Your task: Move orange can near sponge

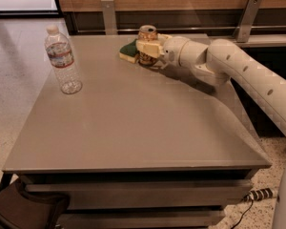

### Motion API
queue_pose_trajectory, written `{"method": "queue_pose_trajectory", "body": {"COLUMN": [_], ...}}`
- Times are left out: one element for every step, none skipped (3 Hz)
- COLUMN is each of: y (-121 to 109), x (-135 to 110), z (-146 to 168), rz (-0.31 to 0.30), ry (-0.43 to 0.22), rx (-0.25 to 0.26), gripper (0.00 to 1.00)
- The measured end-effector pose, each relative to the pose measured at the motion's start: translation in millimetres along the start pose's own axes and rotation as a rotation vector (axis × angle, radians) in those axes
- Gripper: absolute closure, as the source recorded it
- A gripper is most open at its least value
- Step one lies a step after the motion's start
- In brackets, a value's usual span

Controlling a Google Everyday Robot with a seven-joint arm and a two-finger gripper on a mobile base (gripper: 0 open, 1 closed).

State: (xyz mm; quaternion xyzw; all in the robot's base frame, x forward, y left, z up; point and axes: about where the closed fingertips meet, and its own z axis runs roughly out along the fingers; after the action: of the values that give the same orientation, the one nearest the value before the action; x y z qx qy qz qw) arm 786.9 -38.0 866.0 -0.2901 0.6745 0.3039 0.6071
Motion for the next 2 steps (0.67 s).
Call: {"method": "queue_pose_trajectory", "body": {"y": [0.3,0.4], "x": [-4.4,-5.7], "z": [-0.3,-0.4], "rz": [0.000,0.000], "ry": [0.000,0.000], "rx": [0.000,0.000], "gripper": [0.92,0.71]}}
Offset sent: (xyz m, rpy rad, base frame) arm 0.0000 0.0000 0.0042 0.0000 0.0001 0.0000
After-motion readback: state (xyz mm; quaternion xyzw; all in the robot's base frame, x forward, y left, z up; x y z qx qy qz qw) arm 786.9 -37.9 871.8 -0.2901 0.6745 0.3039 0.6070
